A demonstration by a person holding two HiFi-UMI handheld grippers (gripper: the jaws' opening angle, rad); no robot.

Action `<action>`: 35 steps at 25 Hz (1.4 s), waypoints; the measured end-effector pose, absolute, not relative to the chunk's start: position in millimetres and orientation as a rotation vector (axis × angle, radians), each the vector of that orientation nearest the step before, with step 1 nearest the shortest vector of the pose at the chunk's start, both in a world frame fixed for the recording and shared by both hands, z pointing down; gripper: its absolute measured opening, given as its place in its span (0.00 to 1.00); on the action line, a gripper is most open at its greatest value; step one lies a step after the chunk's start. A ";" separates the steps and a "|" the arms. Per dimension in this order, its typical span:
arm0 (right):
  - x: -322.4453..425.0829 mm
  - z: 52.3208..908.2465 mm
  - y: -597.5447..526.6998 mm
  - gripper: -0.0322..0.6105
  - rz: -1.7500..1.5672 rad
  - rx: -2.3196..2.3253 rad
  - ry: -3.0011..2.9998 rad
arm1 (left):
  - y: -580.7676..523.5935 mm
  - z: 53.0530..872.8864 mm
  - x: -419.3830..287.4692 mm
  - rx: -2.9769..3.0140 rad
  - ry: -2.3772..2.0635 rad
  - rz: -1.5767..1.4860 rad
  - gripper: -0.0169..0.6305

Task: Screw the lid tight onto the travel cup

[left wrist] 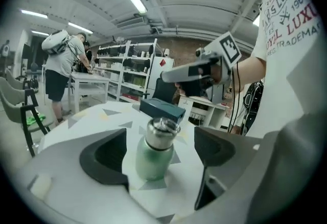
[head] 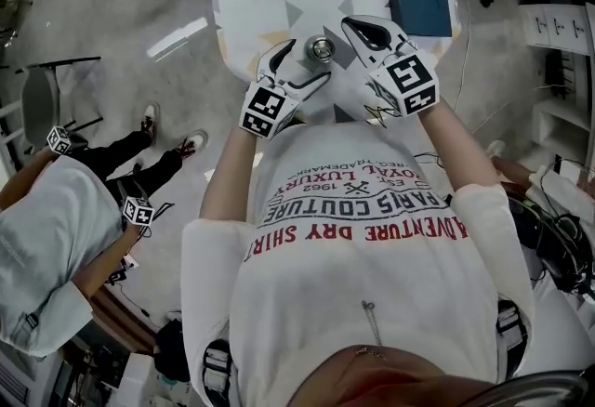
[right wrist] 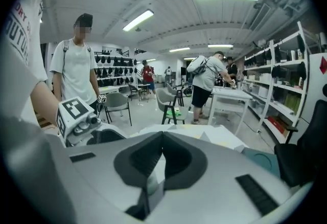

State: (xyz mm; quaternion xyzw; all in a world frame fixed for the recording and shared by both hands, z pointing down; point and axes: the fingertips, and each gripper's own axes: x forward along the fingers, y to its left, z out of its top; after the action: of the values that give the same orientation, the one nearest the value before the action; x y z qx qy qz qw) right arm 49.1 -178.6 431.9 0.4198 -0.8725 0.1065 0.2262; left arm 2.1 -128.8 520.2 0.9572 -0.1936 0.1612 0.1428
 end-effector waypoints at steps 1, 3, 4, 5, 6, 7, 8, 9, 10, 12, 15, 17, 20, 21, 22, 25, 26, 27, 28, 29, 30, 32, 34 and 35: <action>49.4 429.0 -179.1 0.07 0.288 1.170 -2.414 | -131.5 504.2 -2.7 2.775 -0.592 0.424 0.68; 50.0 421.5 -180.8 0.07 0.280 1.198 -2.433 | -140.3 473.5 -12.0 2.794 -0.681 0.341 0.65; 50.5 416.8 -182.2 0.07 0.276 1.216 -2.444 | -147.6 457.6 -17.2 2.800 -0.749 0.301 0.56; 51.2 411.7 -184.0 0.07 0.271 1.235 -2.454 | -155.9 441.4 -22.6 2.801 -0.826 0.259 0.39; 52.1 406.5 -185.3 0.07 0.268 1.255 -2.463 | -163.4 425.4 -27.4 2.797 -0.899 0.215 0.26; 53.2 401.3 -185.6 0.07 0.268 1.273 -2.471 | -168.9 409.9 -31.3 2.791 -0.957 0.172 0.21; 54.5 396.1 -185.2 0.07 0.270 1.292 -2.479 | -172.6 395.1 -34.4 2.788 -1.007 0.133 0.16; 55.8 390.5 -184.8 0.07 0.269 1.310 -2.488 | -175.8 380.8 -37.3 2.791 -1.054 0.101 0.10; 56.9 384.3 -185.4 0.07 0.261 1.329 -2.498 | -179.3 367.3 -40.0 2.802 -1.099 0.078 0.05; 58.3 370.4 -188.9 0.07 0.226 1.365 -2.522 | -187.1 344.0 -44.9 2.832 -1.177 0.053 0.05; 60.5 349.6 -190.9 0.06 0.161 1.414 -2.550 | -195.9 324.5 -53.1 2.827 -1.276 0.065 0.05; 63.2 336.6 -192.2 0.06 0.124 1.450 -2.564 | -200.8 317.5 -58.2 2.813 -1.318 0.084 0.04; 66.1 325.3 -190.6 0.06 0.095 1.468 -2.576 | -202.3 309.0 -62.3 2.804 -1.346 0.093 0.04; 66.3 323.6 -190.2 0.06 0.088 1.467 -2.578 | -202.4 307.1 -62.9 2.804 -1.348 0.091 0.04; 66.3 322.6 -190.2 0.06 0.080 1.466 -2.580 | -203.0 305.9 -63.2 2.804 -1.349 0.088 0.04; 65.6 321.4 -191.0 0.06 0.060 1.464 -2.583 | -205.1 306.6 -62.9 2.800 -1.348 0.094 0.04; 65.2 321.3 -191.1 0.06 0.055 1.462 -2.584 | -205.3 307.4 -62.3 2.799 -1.346 0.101 0.04; 65.1 321.2 -191.2 0.06 0.053 1.463 -2.584 | -205.2 307.9 -61.4 2.800 -1.341 0.106 0.04; 65.2 320.9 -191.3 0.06 0.053 1.466 -2.584 | -204.9 308.1 -60.3 2.801 -1.334 0.108 0.05; 65.6 320.5 -191.5 0.06 0.054 1.473 -2.584 | -204.7 308.3 -59.2 2.801 -1.327 0.109 0.04; 66.3 320.1 -191.9 0.06 0.055 1.481 -2.584 | -204.9 308.7 -58.2 2.799 -1.320 0.110 0.05; 67.7 319.7 -192.1 0.06 0.055 1.493 -2.583 | -205.4 310.2 -56.4 2.792 -1.312 0.116 0.05; 68.2 319.7 -191.7 0.06 0.055 1.499 -2.584 | -205.6 311.7 -55.1 2.788 -1.307 0.123 0.05; 68.4 319.8 -191.5 0.06 0.056 1.501 -2.584 | -205.6 312.3 -54.5 2.788 -1.304 0.125 0.05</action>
State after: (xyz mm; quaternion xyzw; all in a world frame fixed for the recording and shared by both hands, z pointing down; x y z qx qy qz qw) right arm 68.4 -191.5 319.8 0.5006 -0.8621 0.0185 0.0762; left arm -54.5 -205.6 312.3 0.9046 -0.4231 0.0405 0.0306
